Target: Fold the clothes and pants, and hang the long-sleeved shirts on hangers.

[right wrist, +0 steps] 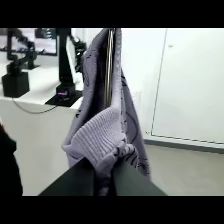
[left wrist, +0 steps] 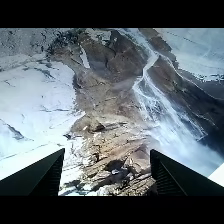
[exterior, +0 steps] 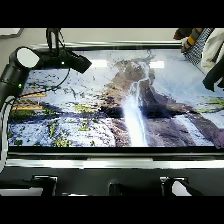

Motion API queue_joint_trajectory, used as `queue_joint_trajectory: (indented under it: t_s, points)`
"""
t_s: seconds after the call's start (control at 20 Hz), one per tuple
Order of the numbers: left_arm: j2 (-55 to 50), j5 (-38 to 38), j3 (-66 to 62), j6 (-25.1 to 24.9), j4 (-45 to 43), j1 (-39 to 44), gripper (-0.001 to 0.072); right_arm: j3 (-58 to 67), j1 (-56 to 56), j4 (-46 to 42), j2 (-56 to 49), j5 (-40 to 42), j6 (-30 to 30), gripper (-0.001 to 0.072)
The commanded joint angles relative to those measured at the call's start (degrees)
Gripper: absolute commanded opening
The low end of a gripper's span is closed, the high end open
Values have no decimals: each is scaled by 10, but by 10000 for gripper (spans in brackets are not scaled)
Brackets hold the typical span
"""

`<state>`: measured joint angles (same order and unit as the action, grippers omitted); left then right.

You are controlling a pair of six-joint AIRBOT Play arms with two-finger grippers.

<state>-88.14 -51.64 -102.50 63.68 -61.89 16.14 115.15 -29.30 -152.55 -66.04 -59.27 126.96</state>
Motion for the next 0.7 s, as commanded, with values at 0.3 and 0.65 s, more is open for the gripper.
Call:
queue_joint_trajectory:
  t_s: [0.3,0.65]
  points:
    - [0,0,0,0,0,0,613,0,-113,25,-6,34,29,31]
    - [0,0,0,0,0,0,613,-1,-120,70,-14,-24,0,33]
